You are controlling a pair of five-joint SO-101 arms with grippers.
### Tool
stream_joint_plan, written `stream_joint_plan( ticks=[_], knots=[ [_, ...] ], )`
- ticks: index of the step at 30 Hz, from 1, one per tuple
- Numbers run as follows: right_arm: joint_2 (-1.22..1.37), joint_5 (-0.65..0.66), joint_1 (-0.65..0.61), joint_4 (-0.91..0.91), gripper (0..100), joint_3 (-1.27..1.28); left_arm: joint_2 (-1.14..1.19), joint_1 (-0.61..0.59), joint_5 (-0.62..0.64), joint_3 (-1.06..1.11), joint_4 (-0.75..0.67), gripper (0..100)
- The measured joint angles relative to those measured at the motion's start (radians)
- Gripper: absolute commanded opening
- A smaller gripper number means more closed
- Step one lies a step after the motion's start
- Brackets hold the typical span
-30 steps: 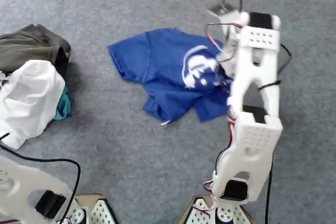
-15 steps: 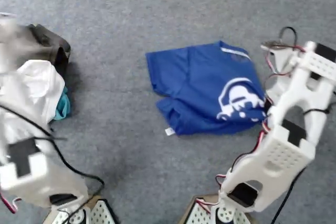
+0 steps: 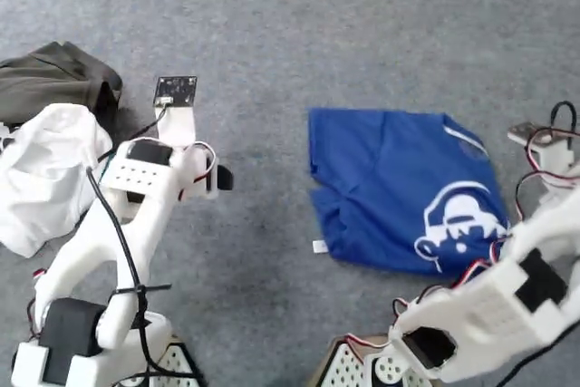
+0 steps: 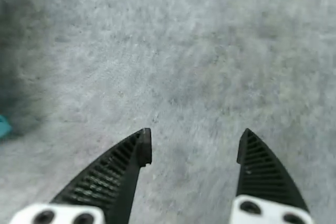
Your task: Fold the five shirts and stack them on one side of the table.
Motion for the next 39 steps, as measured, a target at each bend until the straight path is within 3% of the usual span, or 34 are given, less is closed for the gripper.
stream_joint_plan(
  ticks=[5,8,12,15,20,24,30,39],
  knots=[
    [-0.167,0.018,0.008,0.0,46.3,0.075,0.107,0.0,0.114,0.0,-0.181,28],
    [-0.236,0.018,0.009,0.0,50.5,0.075,0.216,0.0,0.143,-0.008,-0.226,28],
    [-0.313,-0.005,-0.006,0.0,47.0,0.005,0.31,0.0,0.152,-0.107,-0.143,27],
    [-0.35,-0.091,-0.107,0.002,38.4,-0.055,0.364,0.0,0.152,-0.178,-0.083,27],
    [-0.319,-0.256,-0.466,-0.002,21.3,-0.112,0.391,0.0,0.152,-0.221,-0.043,26],
    [-0.172,-0.388,-0.769,-0.133,13.0,-0.187,0.391,-0.005,0.21,-0.221,-0.043,13],
    [0.178,-0.457,-0.945,-0.224,16.6,-0.477,0.391,-0.087,0.256,-0.252,0.002,4],
    [0.838,-0.387,-1.074,-0.08,21.3,-1.169,0.391,-0.186,0.242,-0.259,-0.021,3]
  ],
)
